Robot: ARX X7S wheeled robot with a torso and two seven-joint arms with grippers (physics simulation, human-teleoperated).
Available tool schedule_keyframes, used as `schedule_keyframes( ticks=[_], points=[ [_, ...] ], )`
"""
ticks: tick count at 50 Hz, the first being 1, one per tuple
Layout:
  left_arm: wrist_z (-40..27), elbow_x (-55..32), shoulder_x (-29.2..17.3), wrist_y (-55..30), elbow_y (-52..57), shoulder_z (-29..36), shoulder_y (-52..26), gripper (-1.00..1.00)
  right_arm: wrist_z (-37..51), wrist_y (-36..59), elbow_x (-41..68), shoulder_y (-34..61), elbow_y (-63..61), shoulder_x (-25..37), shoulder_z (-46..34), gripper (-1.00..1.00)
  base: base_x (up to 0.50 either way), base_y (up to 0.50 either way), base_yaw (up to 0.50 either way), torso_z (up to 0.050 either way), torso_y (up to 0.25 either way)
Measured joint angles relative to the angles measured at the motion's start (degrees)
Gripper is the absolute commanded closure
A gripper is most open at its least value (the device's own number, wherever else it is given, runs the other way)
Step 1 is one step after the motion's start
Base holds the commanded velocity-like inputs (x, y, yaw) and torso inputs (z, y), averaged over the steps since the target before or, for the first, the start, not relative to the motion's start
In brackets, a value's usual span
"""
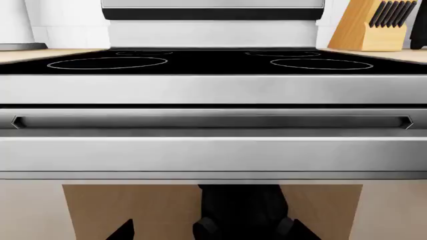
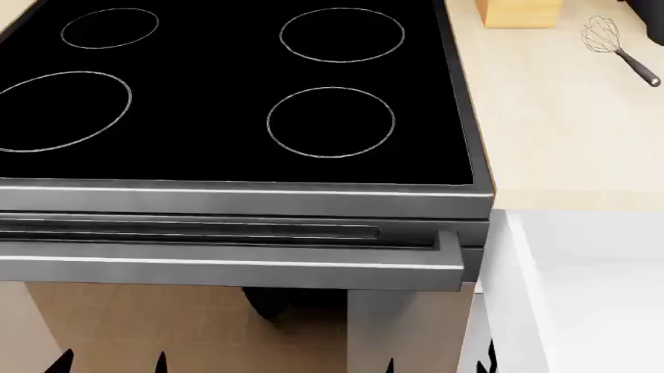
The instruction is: Close the right drawer.
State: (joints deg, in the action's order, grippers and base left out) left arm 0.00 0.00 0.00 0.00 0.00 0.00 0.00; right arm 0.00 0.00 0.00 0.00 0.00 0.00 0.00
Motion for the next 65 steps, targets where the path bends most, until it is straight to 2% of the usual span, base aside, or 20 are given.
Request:
schedule_keyframes(
  ticks=[20, 24, 29, 32, 35, 38, 42, 46, 51, 58, 65],
  points=[
    [-3.4, -1.7, -2.6, -1.5, 1.3, 2.9, -0.2, -1.00, 4.4, 2.4, 0.8, -2.3, -3.9, 2.5, -2.5, -1.00, 0.00, 0.00, 0.00, 0.000, 0.000],
    [-3.6, -2.7, -3.9, -7.4, 9.0, 2.9, -1.3, -1.00, 4.8, 8.2, 2.0, 0.6, -8.2, 3.3, -2.5, -1.00, 0.00, 0.00, 0.00, 0.000, 0.000],
    [-3.6, -6.6, -6.4, -24.2, 25.5, 0.5, -7.6, -1.00, 4.7, 19.7, 4.5, 9.0, -16.4, 4.9, -1.7, -1.00, 0.00, 0.00, 0.00, 0.000, 0.000],
    [-6.2, -13.5, -8.5, -37.2, 34.3, -2.9, -15.6, -1.00, 4.9, 28.2, 6.0, 15.7, -22.5, 6.2, -1.0, -1.00, 0.00, 0.00, 0.00, 0.000, 0.005],
    [-12.1, -24.8, -10.7, -50.3, 40.6, -7.4, -26.1, -1.00, 5.1, 37.8, 7.9, 23.7, -28.7, 7.3, 0.6, -1.00, 0.00, 0.00, 0.00, 0.000, 0.000],
    [-22.3, -39.5, -12.8, -60.4, 42.8, -10.4, -37.1, -1.00, 5.4, 47.2, 9.5, 32.0, -34.3, 8.4, 2.2, -1.00, 0.00, 0.00, 0.00, 0.000, 0.000],
    [-36.0, -58.0, -15.3, -68.8, 42.7, -11.5, -50.1, -1.00, 5.6, 57.4, 11.1, 42.1, -39.8, 10.3, 3.5, -1.00, 0.00, 0.00, 0.00, 0.000, 0.000],
    [-44.8, -69.5, -16.5, -74.2, 42.2, -11.4, -59.8, -1.00, 5.8, 65.0, 12.2, 50.5, -43.5, 12.0, 4.2, -1.00, 0.00, 0.00, 0.00, 0.000, 0.000],
    [-51.7, -77.9, -17.3, -78.4, 41.3, -10.5, -68.8, -1.00, 6.2, 71.7, 13.1, 58.7, -46.4, 13.6, 4.5, -1.00, 0.00, 0.00, 0.00, 0.000, 0.000],
    [-59.1, -86.4, -18.9, -81.1, 39.9, -9.2, -77.8, -1.00, 6.7, 77.1, 13.8, 65.9, -48.4, 14.7, 4.5, -1.00, 0.00, 0.00, 0.00, 0.000, 0.000],
    [-63.8, -91.5, -20.7, -81.9, 39.2, -8.2, -83.0, -1.00, 7.2, 79.7, 14.2, 70.1, -49.4, 15.4, 4.0, -1.00, 0.00, 0.00, 0.00, 0.000, 0.000]
  ],
)
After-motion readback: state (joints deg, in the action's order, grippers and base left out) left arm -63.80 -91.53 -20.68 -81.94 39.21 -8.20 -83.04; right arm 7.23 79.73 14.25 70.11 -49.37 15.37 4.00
